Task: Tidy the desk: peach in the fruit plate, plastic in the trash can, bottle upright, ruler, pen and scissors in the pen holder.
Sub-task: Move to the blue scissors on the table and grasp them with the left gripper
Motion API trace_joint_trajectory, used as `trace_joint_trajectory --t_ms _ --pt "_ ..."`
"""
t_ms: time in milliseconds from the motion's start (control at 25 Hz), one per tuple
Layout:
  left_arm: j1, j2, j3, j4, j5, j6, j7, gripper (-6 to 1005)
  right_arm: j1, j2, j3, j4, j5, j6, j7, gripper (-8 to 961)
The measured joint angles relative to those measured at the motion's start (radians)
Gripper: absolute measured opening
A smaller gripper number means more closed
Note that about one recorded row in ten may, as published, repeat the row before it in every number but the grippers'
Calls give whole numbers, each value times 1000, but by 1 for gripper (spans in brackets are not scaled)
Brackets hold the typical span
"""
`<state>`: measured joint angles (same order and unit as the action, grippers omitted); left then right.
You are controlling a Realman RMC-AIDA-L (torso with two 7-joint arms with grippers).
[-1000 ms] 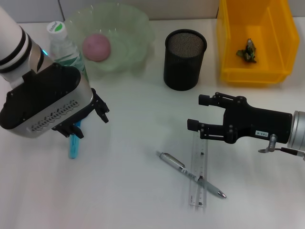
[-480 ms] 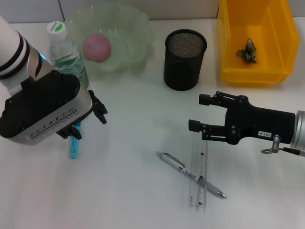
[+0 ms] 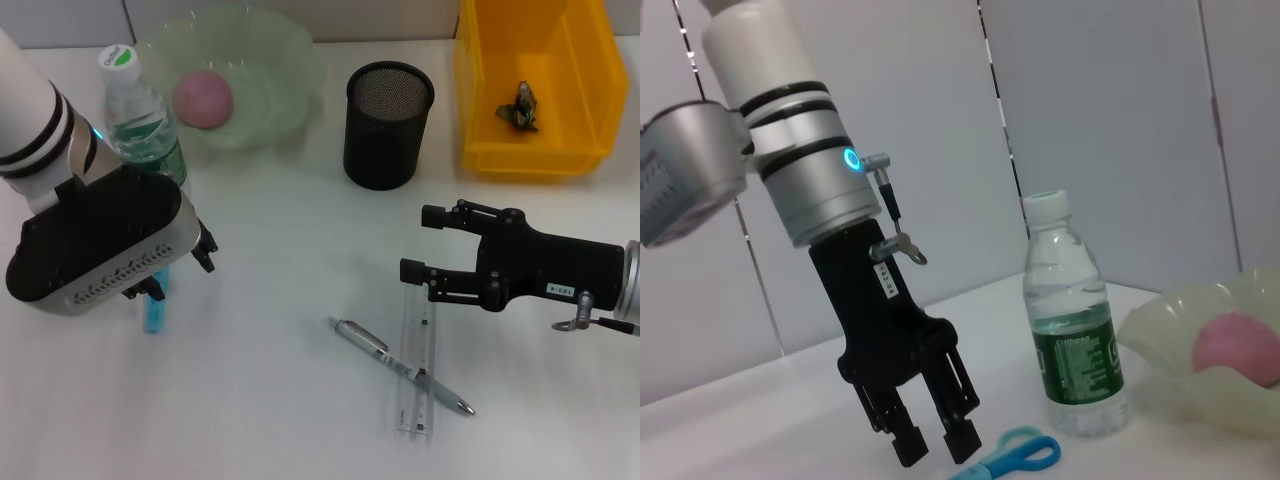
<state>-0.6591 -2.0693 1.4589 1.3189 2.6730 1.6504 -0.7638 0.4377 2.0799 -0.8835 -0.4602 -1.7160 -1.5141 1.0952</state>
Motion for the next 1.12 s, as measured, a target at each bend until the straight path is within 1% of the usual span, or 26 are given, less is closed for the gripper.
trace_joint_trajectory --t_ms 400,640,800,1120 --pt "-3 6 20 -45 3 -39 -2 596 5 0 -1 0 2 -2 0 814" --pt "-11 7 12 -62 11 -37 -8 595 7 0 0 -3 3 -2 0 814" --pt "-25 9 -9 -93 12 -39 -10 593 5 0 0 -6 4 -2 3 814" --pt "-29 18 -28 -116 -4 -62 10 591 3 0 0 -6 4 -2 11 813"
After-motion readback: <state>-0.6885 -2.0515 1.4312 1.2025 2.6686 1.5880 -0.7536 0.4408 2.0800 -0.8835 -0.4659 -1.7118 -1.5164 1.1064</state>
